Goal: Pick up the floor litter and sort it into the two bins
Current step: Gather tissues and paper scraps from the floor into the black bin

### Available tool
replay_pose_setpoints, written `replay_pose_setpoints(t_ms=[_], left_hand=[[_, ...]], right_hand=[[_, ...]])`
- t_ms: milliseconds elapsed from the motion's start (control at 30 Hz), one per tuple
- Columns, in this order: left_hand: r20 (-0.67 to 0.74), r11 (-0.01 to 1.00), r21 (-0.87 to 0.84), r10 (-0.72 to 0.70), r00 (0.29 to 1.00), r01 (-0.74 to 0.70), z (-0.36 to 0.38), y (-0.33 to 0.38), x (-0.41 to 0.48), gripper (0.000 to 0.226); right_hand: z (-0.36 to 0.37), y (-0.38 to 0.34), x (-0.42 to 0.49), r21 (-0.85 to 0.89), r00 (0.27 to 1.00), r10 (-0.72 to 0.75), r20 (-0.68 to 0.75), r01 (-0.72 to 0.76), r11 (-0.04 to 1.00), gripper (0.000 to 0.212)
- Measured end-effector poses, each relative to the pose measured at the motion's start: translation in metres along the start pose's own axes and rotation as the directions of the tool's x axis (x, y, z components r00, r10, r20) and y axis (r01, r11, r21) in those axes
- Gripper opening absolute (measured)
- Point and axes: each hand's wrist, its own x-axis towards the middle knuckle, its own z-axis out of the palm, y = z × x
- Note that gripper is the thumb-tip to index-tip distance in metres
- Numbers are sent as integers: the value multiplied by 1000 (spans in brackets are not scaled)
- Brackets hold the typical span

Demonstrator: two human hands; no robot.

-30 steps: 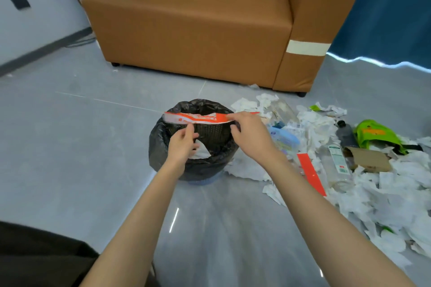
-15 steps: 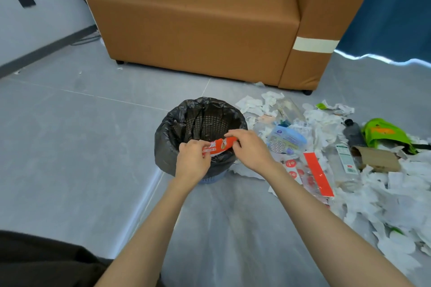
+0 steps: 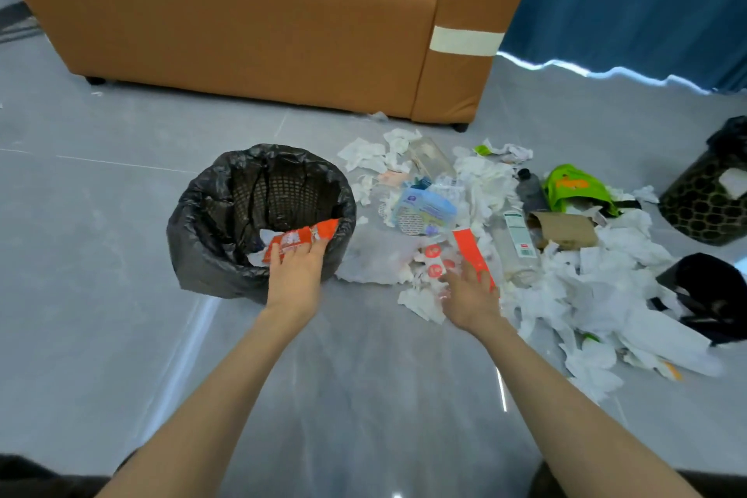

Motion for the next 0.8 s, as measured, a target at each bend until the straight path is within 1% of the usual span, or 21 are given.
replay_pose_setpoints(t_ms=[67, 133, 267, 400, 467, 500, 567, 633, 667, 700, 733, 800], left_hand=[[-32, 999, -45, 23, 999, -25, 3, 2, 3, 69], [-71, 996, -88, 27, 997, -33, 9, 6, 6, 68], [-128, 989, -127, 57, 990, -73, 18, 10, 8, 64], [-138, 985, -148, 62, 988, -82, 20, 12, 10, 60], [-142, 984, -161, 49, 989, -72, 20, 14, 10, 58], [-141, 984, -161, 47, 989, -70, 20, 14, 9, 58], [-150, 984, -162, 51, 987, -75, 20, 14, 9, 58], [-166, 982, -167, 57, 985, -85, 19, 13, 7, 57], [-168, 983, -161, 58, 984, -85, 19, 12, 5, 58], [-161, 986, -147, 54, 985, -78, 17, 11, 4, 58], [-150, 989, -131, 48, 988, -68, 15, 11, 2, 60], [-117, 995, -82, 44, 992, -54, 10, 9, -2, 64]], right_hand=[[15, 17, 2, -34, 998, 39, 55, -37, 999, 47], [26, 28, 4, -46, 994, 49, 101, -44, 998, 43], [35, 33, 9, -94, 987, 8, 162, 7, 996, 38], [35, 27, 13, -195, 976, -23, 217, 67, 979, 33], [39, 27, 18, -293, 971, -16, 237, 87, 952, 38], [41, 29, 19, -332, 969, -4, 246, 88, 939, 44], [45, 34, 21, -339, 970, 11, 243, 74, 938, 60], [44, 36, 20, -275, 980, -10, 198, 65, 959, 68], [41, 36, 20, -219, 990, -31, 141, 62, 974, 67], [38, 35, 20, -139, 997, -49, 55, 56, 989, 64], [34, 35, 19, -41, 996, -57, -62, 55, 998, 59], [21, 31, 17, 180, 953, -8, -304, 66, 982, 45]])
